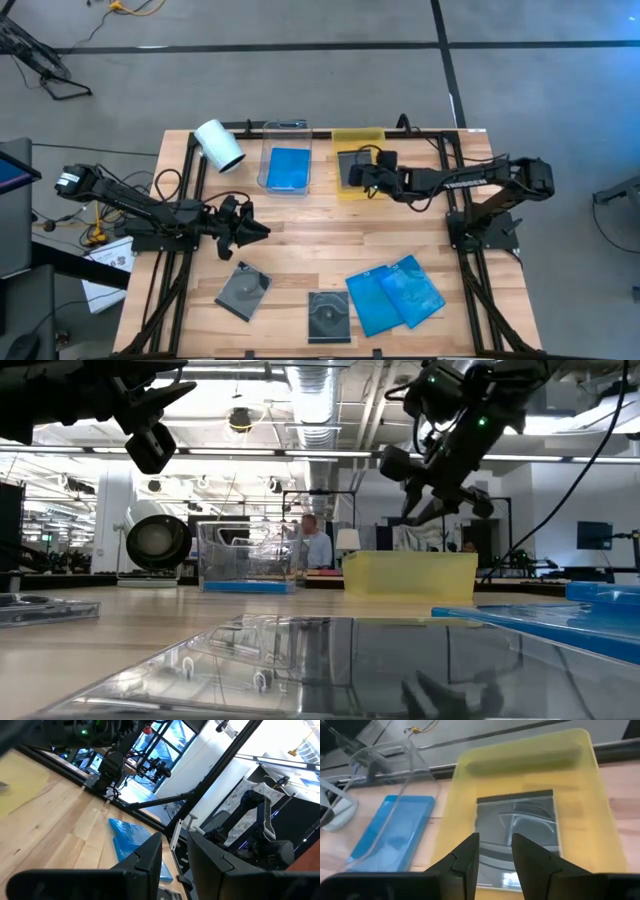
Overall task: Pick & place jewel cases by type
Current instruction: Put the right blue CD case into the transparent bin
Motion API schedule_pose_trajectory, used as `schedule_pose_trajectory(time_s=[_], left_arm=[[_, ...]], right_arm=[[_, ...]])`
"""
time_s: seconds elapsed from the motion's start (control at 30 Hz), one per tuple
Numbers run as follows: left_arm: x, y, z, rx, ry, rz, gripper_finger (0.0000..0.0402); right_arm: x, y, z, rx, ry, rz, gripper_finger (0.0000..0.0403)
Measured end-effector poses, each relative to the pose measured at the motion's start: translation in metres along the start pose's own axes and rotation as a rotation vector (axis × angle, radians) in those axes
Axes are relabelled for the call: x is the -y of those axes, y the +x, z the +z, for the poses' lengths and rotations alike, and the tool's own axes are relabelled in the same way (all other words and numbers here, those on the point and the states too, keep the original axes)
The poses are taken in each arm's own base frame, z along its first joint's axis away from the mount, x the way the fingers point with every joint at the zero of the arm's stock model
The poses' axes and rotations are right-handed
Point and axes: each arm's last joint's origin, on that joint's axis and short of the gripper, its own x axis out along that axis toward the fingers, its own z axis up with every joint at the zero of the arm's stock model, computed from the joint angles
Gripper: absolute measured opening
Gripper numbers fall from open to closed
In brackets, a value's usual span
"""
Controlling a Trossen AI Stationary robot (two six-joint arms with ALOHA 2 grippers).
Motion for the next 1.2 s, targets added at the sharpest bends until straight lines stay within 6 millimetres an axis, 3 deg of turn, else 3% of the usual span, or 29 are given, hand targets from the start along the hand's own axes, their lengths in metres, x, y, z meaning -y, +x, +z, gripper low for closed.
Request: schedule_pose_trajectory(time_s=[0.23,0.57,0.83,1.03,1.2], left_arm=[[0.000,0.000,0.000,-0.001,-0.002,0.003,0.0085],[-0.002,0.000,-0.001,0.002,-0.009,0.032,0.0085],[-0.002,0.000,0.000,0.017,-0.013,0.053,0.0085],[-0.004,0.000,-0.002,0.004,-0.025,0.072,0.0085],[-0.004,0.000,-0.002,0.007,-0.027,0.081,0.0085]], right_arm=[[-0.013,-0.016,0.008,0.014,-0.074,0.078,0.0108],[-0.022,-0.105,-0.002,-0.003,-0.329,0.370,0.0108],[-0.005,-0.164,-0.042,-0.191,-0.417,0.505,0.0108],[0.018,-0.194,-0.089,-0.472,-0.456,0.465,0.0108],[0.034,-0.213,-0.118,-0.619,-0.469,0.416,0.0108]])
